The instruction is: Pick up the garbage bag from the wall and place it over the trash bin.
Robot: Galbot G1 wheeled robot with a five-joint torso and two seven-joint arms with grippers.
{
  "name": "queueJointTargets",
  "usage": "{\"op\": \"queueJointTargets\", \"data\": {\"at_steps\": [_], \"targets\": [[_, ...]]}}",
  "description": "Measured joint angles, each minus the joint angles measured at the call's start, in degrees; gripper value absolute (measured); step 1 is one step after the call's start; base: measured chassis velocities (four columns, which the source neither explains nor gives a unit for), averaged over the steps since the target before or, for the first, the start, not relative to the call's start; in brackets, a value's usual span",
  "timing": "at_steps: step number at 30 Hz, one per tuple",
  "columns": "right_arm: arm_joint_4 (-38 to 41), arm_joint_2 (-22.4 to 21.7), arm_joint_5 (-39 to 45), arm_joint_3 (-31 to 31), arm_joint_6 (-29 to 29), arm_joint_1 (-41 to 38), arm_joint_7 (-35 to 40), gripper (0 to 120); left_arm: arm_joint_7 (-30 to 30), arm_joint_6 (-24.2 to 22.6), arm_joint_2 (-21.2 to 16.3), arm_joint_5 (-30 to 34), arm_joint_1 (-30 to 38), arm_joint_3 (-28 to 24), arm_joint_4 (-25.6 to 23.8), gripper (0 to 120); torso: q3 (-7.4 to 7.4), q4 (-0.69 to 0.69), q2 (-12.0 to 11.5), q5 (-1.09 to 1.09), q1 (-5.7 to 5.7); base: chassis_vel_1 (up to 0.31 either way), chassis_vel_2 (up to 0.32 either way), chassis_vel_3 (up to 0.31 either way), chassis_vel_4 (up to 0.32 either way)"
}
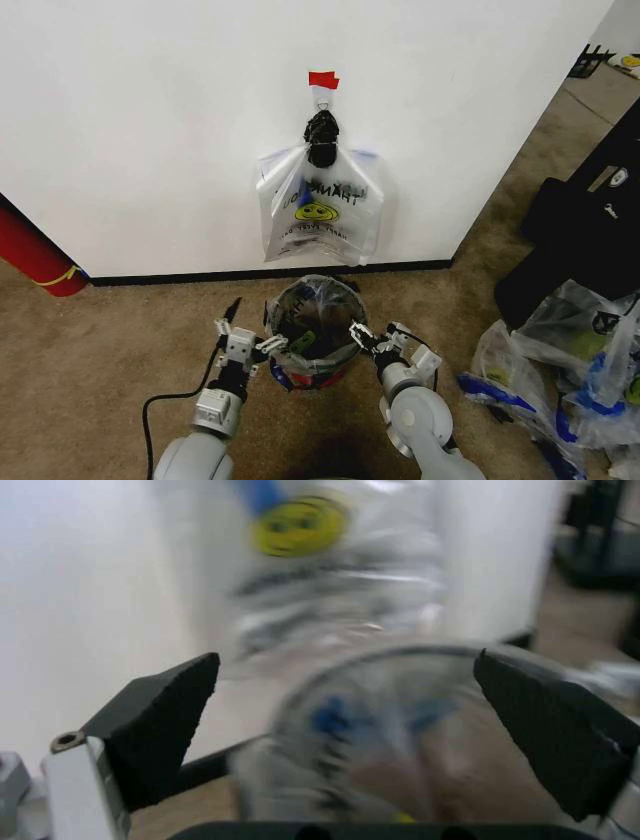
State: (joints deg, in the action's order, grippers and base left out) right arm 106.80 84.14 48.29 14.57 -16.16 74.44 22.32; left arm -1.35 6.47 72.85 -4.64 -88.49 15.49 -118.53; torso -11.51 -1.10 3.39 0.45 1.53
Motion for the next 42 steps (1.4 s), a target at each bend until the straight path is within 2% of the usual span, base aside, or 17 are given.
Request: {"op": "queueJointTargets", "data": {"at_steps": [10,19,42], "targets": [[1.2,0.2,-0.6,-0.3,0.0,0.7,0.1,100,-1.8,0.0,1.7,-14.3,1.0,-9.2,3.3,100,0.00,0.00,0.0,0.01,0.00,0.000,0.000,0.000,0.000],[2.2,0.1,-1.0,-0.4,0.0,1.5,0.1,100,-2.8,0.2,2.9,-23.5,2.4,-10.5,7.0,100,0.00,-0.01,0.0,0.01,0.00,0.000,0.000,0.000,0.000],[7.7,-0.5,-0.4,0.1,0.6,5.0,0.9,100,-3.3,0.1,4.0,-25.7,2.0,-9.8,9.8,100,0.00,-0.01,0.0,-0.01,-0.01,0.000,0.000,0.000,0.000]]}}
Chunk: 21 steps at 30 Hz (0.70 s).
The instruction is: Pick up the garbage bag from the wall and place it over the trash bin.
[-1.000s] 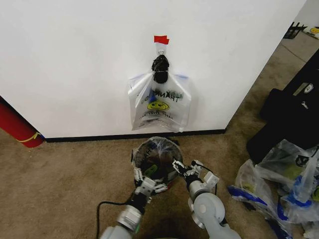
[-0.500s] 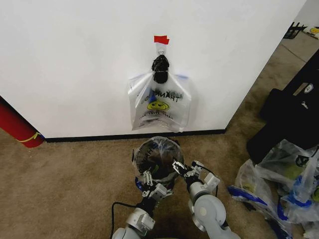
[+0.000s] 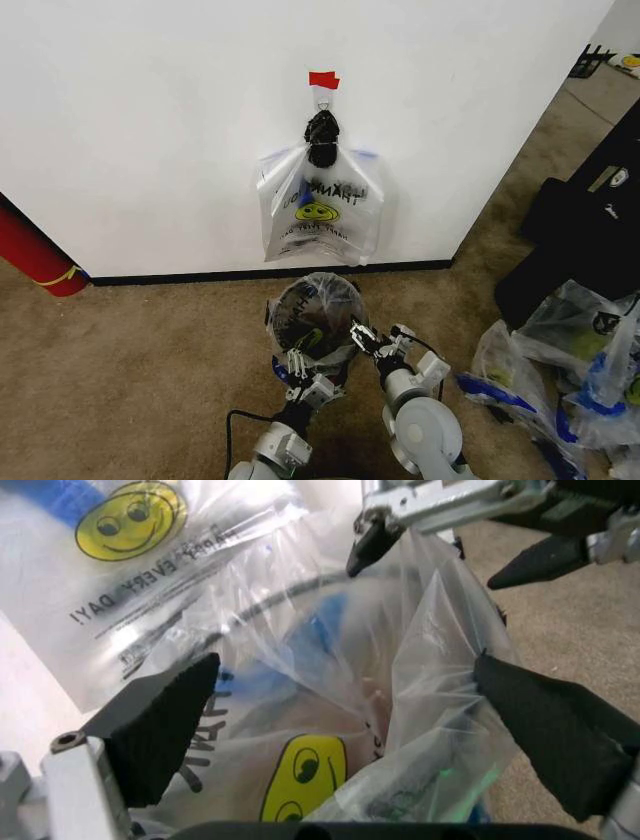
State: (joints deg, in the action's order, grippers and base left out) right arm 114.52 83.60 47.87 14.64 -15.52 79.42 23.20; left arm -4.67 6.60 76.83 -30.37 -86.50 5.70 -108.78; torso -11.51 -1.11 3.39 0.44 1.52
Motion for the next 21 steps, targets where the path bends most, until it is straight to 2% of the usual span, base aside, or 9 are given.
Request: {"op": "queueJointTargets", "data": {"at_steps": [14,21], "targets": [[1.6,0.0,0.5,0.0,0.6,0.5,0.1,100,-0.2,-0.1,0.2,0.0,0.0,0.3,0.4,100,0.00,0.00,0.0,0.03,0.00,0.000,0.000,0.000,0.000],[0.1,0.1,-0.2,-0.1,1.0,-0.1,-0.1,100,1.0,-1.3,-2.1,0.1,-1.8,0.3,-4.5,100,0.00,0.01,0.0,0.04,0.01,0.000,0.000,0.000,0.000]]}}
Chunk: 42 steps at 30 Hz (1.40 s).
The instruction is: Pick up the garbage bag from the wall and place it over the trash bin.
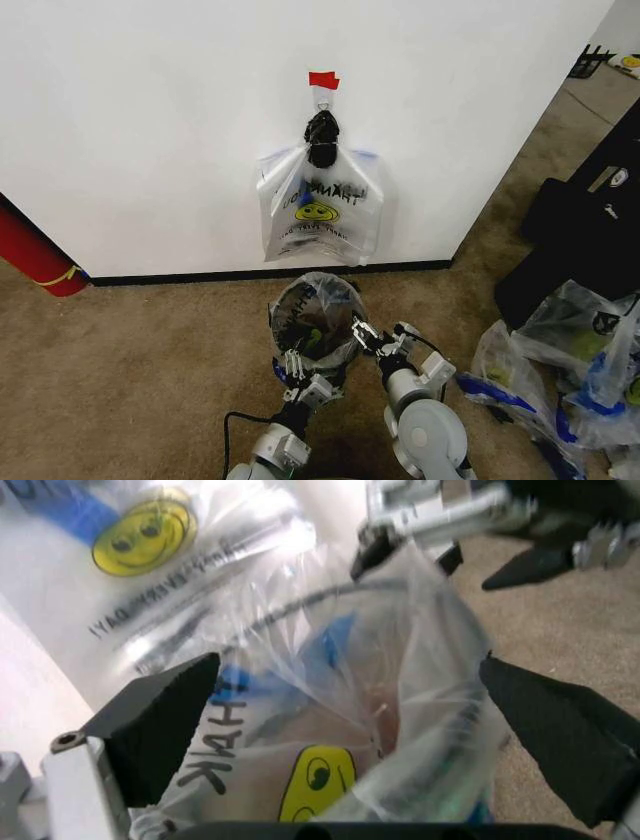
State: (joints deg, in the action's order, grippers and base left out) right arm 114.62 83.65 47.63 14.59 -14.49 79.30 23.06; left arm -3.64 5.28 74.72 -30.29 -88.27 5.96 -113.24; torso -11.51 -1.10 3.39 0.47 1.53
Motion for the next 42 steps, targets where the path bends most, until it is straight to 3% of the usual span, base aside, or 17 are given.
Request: {"op": "queueJointTargets", "data": {"at_steps": [6,9,20,23,28,31,38,42], "targets": [[-0.4,0.2,-1.0,-0.1,0.8,-0.2,-1.1,100,1.0,-0.1,-2.1,1.0,-0.7,1.1,-2.9,100,0.00,0.00,0.0,0.00,0.00,0.000,0.000,0.000,0.000],[-0.3,0.1,-3.9,-0.3,3.7,0.0,-6.2,100,1.0,-0.1,-2.6,2.2,-0.6,2.5,-4.2,100,0.00,0.00,0.0,0.00,0.00,0.000,0.000,0.000,0.000],[-4.7,-2.1,-17.9,3.3,24.6,1.4,-37.5,100,-0.9,-4.6,-1.7,12.9,0.4,7.3,-11.0,100,0.00,-0.01,0.0,-0.02,0.00,0.000,0.000,0.000,0.000],[-5.1,-2.8,-17.4,4.6,24.8,1.2,-40.6,100,-1.8,-5.5,-1.7,14.4,0.2,8.0,-11.7,100,0.00,-0.01,0.0,-0.02,0.00,0.000,0.000,0.000,0.000],[-6.1,-3.6,-6.0,8.1,18.8,-0.4,-41.4,100,-3.0,-5.3,-1.7,14.6,-1.3,8.2,-11.9,100,0.00,0.00,0.0,-0.02,0.00,0.000,0.000,0.000,0.000],[-7.8,-3.7,-4.9,9.2,18.3,-1.5,-41.3,100,-3.2,-5.2,-1.5,14.5,-1.5,8.2,-12.1,100,0.00,-0.01,0.0,-0.01,0.00,0.000,0.000,0.000,0.000],[-16.3,-7.2,-16.9,19.3,27.3,-6.7,-48.1,100,-3.9,-5.3,-1.7,14.4,-2.1,8.6,-13.0,100,0.00,-0.01,0.0,-0.01,0.00,0.000,0.000,0.000,0.000],[-23.3,-12.6,-23.3,22.5,31.8,-9.8,-63.5,100,-3.9,-5.7,-1.4,14.5,-1.6,8.6,-13.1,100,0.00,0.00,0.0,-0.02,0.00,0.000,0.000,0.000,0.000]]}}
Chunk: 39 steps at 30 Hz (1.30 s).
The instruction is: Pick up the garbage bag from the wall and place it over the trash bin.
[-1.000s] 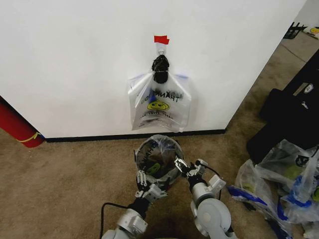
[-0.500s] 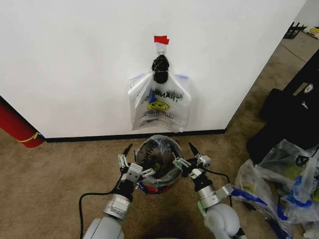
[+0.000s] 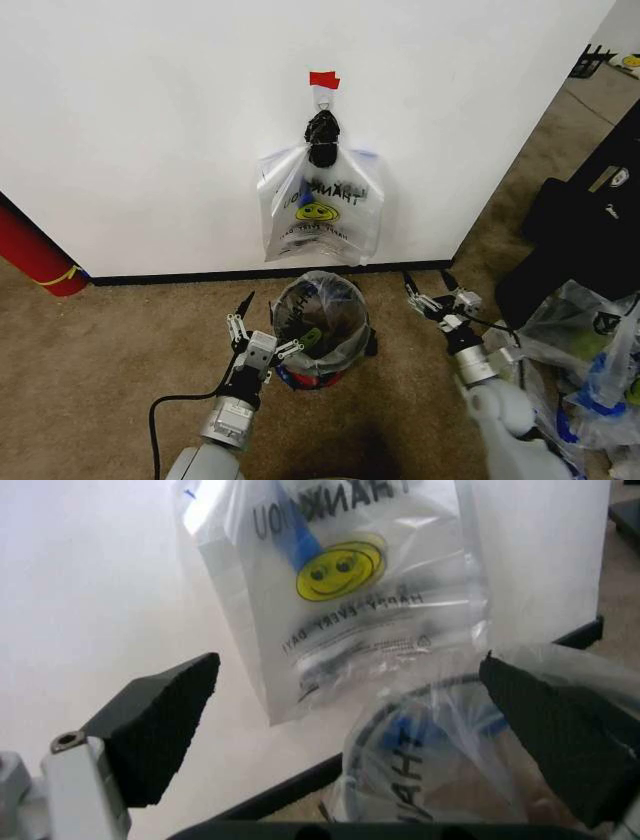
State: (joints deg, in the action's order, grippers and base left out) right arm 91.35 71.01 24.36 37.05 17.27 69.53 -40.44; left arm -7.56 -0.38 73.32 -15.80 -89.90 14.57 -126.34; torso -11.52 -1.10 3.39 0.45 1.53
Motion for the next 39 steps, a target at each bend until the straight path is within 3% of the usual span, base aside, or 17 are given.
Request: {"op": "queueJointTargets", "data": {"at_steps": [2,9,15,22,39], "targets": [[-3.4,-2.5,-3.1,0.9,1.3,-2.0,-7.3,100,0.2,-0.6,0.1,0.9,0.8,0.8,-0.4,100,0.00,0.00,0.0,-0.01,0.00,0.000,0.000,0.000,0.000],[-8.3,-6.2,-11.4,1.1,3.6,-6.2,-21.0,100,0.3,-2.4,1.5,6.2,1.5,1.7,-1.4,100,0.00,0.00,0.0,0.00,0.00,0.000,0.000,0.000,0.000],[-11.3,-5.5,-14.7,-0.3,4.7,-7.6,-24.2,100,0.2,-2.4,2.7,6.4,1.8,1.1,-1.0,100,0.00,-0.01,0.0,-0.01,0.00,0.000,0.000,0.000,0.000],[-15.6,-3.8,-11.0,-3.4,2.9,-8.6,-27.8,97,0.3,-2.3,2.8,5.8,1.8,1.0,0.0,100,0.01,-0.01,0.0,0.01,0.00,0.000,0.000,0.000,0.000],[-21.8,0.5,-14.7,-7.5,3.9,-12.4,-26.8,43,0.1,-1.9,2.8,5.5,1.9,0.9,0.3,100,0.01,-0.01,0.0,0.02,0.00,0.000,0.000,0.000,0.000]]}}
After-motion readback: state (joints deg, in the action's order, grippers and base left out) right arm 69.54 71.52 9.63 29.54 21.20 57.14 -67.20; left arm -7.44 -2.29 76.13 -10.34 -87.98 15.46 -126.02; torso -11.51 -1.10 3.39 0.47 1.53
